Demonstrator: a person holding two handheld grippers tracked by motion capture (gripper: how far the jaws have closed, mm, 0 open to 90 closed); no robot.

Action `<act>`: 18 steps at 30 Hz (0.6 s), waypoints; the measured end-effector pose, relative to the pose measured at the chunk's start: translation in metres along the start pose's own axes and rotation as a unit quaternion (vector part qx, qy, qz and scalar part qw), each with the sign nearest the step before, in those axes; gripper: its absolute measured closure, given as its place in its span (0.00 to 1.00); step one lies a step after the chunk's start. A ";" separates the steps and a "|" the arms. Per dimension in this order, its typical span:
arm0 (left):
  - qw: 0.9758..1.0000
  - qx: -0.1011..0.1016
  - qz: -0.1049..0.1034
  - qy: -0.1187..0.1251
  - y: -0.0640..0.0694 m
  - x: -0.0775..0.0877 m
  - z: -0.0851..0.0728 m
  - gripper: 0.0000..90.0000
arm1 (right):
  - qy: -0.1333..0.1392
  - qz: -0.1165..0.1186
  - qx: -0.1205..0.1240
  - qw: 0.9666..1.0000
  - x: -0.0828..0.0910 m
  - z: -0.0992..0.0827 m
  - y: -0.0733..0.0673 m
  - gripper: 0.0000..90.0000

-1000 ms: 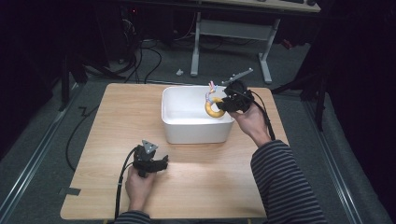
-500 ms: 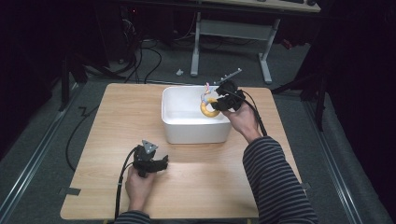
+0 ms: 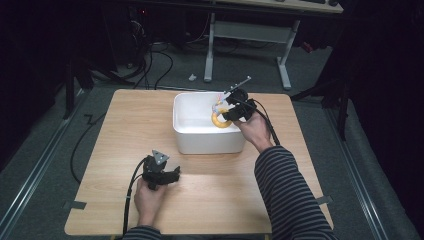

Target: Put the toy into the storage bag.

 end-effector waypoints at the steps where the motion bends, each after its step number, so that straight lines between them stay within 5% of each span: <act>1: 1.000 0.000 0.000 0.000 0.000 0.000 0.000 0.25 | -0.002 0.001 0.001 1.000 -0.001 -0.001 0.000 0.75; 18: 1.000 0.000 -0.001 0.000 0.000 0.000 0.000 0.24 | -0.024 0.007 0.005 1.000 -0.011 -0.008 -0.004 0.75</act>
Point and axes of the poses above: each handheld gripper's, and its own axes: x roughly backward along the jaws, z roughly out of its top, y roughly to its right, the point moved 1 cm from there along -x, roughly forward along the jaws, and after that the axes turned 14 degrees about y, right-handed, at the moved point
